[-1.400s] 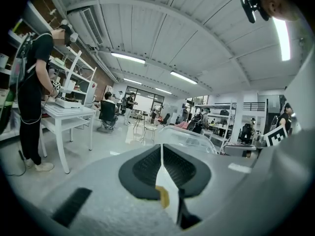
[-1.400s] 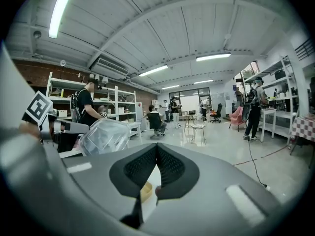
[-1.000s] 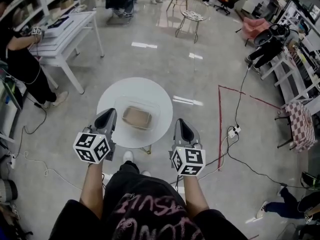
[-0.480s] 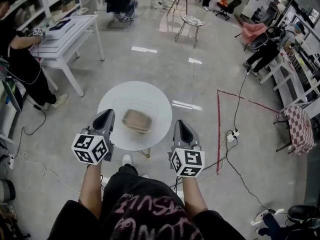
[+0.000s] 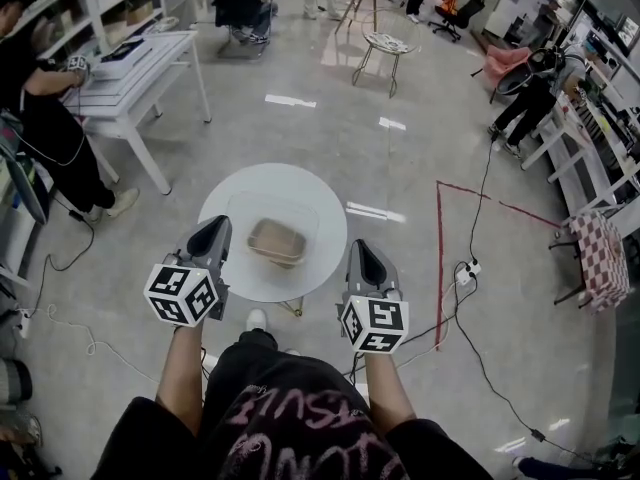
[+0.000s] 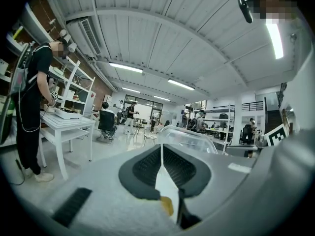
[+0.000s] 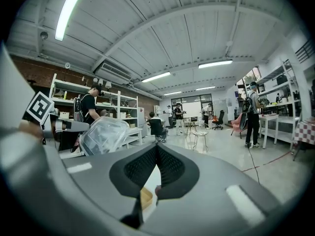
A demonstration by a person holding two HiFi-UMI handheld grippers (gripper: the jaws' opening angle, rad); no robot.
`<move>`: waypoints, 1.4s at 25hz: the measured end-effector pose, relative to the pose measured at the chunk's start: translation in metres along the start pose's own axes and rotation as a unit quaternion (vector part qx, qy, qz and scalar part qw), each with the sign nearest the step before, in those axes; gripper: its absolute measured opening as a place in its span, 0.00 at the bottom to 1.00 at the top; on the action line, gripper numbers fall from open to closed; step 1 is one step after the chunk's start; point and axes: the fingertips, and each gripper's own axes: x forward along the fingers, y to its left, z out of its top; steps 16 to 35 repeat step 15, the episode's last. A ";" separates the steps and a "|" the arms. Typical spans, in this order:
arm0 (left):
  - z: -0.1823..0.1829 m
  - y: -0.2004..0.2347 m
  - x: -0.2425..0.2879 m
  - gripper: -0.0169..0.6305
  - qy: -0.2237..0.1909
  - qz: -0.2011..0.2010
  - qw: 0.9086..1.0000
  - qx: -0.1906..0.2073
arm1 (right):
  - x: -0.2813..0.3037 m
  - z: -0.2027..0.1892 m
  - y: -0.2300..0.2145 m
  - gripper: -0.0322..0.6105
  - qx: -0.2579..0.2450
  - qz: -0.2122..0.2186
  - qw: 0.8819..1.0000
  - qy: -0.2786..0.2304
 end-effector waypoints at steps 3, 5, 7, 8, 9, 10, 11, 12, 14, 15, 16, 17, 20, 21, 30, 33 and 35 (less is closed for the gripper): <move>-0.001 0.002 0.000 0.05 0.001 -0.001 1.000 0.000 | 0.001 -0.002 0.004 0.06 -0.001 0.002 1.000 0.001; -0.001 0.003 0.000 0.05 0.001 0.000 1.000 0.000 | 0.002 -0.003 0.004 0.06 -0.002 0.003 1.000 0.001; 0.000 0.002 -0.001 0.05 0.001 0.000 1.000 0.000 | 0.001 -0.003 0.003 0.06 -0.002 0.003 1.000 0.002; -0.001 0.002 -0.001 0.05 0.001 0.000 1.000 0.000 | 0.001 -0.003 0.003 0.06 -0.001 0.003 1.000 0.002; -0.001 0.003 -0.001 0.05 0.001 0.000 1.000 0.000 | 0.001 -0.004 0.003 0.06 -0.001 0.003 1.000 0.002; -0.002 0.003 -0.001 0.05 0.001 0.000 1.000 0.000 | 0.002 -0.005 0.003 0.06 -0.001 0.003 1.000 0.002; -0.003 0.004 -0.001 0.05 0.001 0.000 1.000 0.000 | 0.003 -0.006 0.003 0.06 -0.001 0.003 1.000 0.002; -0.003 0.004 0.000 0.05 0.001 0.000 1.000 0.000 | 0.003 -0.007 0.004 0.06 -0.002 0.003 1.000 0.003; -0.003 0.005 0.001 0.05 0.001 -0.001 1.000 -0.001 | 0.004 -0.008 0.004 0.06 -0.001 0.003 1.000 0.005; -0.004 0.005 0.001 0.05 0.001 -0.001 1.000 -0.001 | 0.005 -0.009 0.004 0.06 -0.001 0.002 1.000 0.006; -0.004 0.005 0.001 0.05 0.001 -0.001 1.000 -0.001 | 0.005 -0.009 0.004 0.06 -0.001 0.002 1.000 0.006; -0.004 0.005 0.001 0.05 0.001 -0.001 1.000 -0.001 | 0.005 -0.009 0.004 0.06 -0.001 0.002 1.000 0.006; -0.004 0.005 0.001 0.05 0.001 -0.001 1.000 -0.001 | 0.005 -0.009 0.004 0.06 -0.001 0.002 1.000 0.006; -0.004 0.005 0.001 0.05 0.001 -0.001 1.000 -0.001 | 0.005 -0.009 0.004 0.06 -0.001 0.002 1.000 0.006; -0.004 0.005 0.001 0.05 0.001 -0.001 1.000 -0.001 | 0.005 -0.009 0.004 0.06 -0.001 0.002 1.000 0.006; -0.004 0.005 0.001 0.05 0.001 -0.001 1.000 -0.001 | 0.005 -0.009 0.004 0.06 -0.001 0.002 1.000 0.006; -0.004 0.005 0.001 0.05 0.001 -0.001 1.000 -0.001 | 0.005 -0.009 0.004 0.06 -0.001 0.002 1.000 0.006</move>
